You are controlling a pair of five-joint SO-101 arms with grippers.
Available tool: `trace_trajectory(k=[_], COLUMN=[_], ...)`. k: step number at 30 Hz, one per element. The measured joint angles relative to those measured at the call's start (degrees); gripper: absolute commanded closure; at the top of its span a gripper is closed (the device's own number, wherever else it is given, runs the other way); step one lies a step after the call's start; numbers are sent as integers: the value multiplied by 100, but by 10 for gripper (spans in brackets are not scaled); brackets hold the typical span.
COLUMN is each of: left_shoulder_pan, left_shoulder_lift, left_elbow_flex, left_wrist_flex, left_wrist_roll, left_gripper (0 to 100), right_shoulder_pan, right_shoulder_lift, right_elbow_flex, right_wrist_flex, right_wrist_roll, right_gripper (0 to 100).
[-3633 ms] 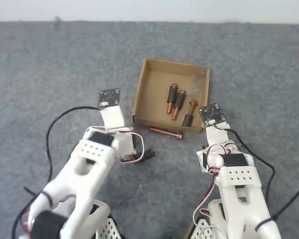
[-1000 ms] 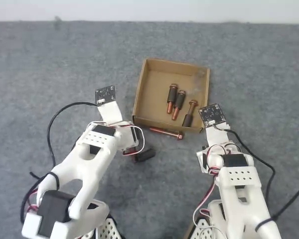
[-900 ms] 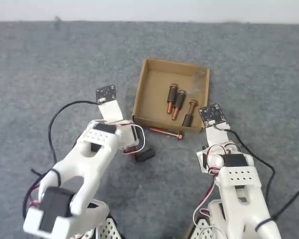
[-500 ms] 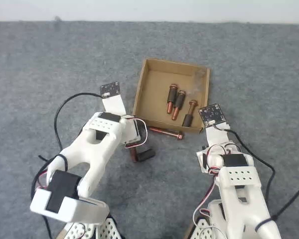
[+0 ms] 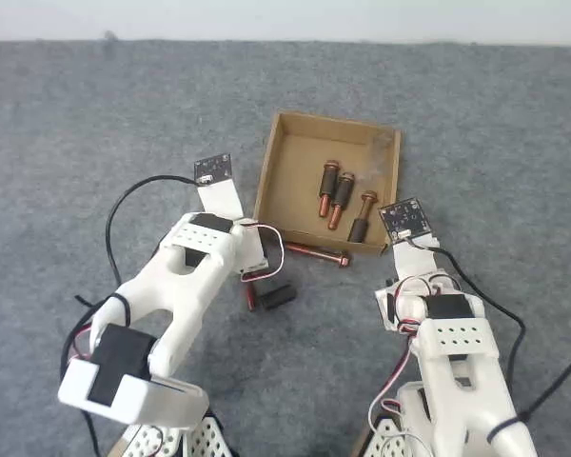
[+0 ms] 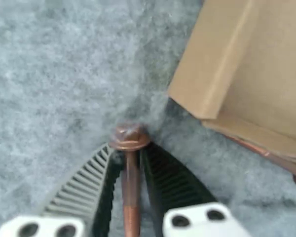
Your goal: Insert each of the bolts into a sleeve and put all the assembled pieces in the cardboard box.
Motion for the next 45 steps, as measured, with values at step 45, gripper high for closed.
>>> trace_trajectory(k=[45], left_shoulder_pan=[-949], left_shoulder_lift=[0], left_elbow_flex=[9], left_wrist_flex=[-290], left_wrist_roll=[9], left_gripper=[989], right_shoulder_pan=[-949], right_shoulder_lift=[0], right_elbow_flex=[853], right_wrist_flex=[-5582], right_wrist_roll=[-18], right_gripper=[992])
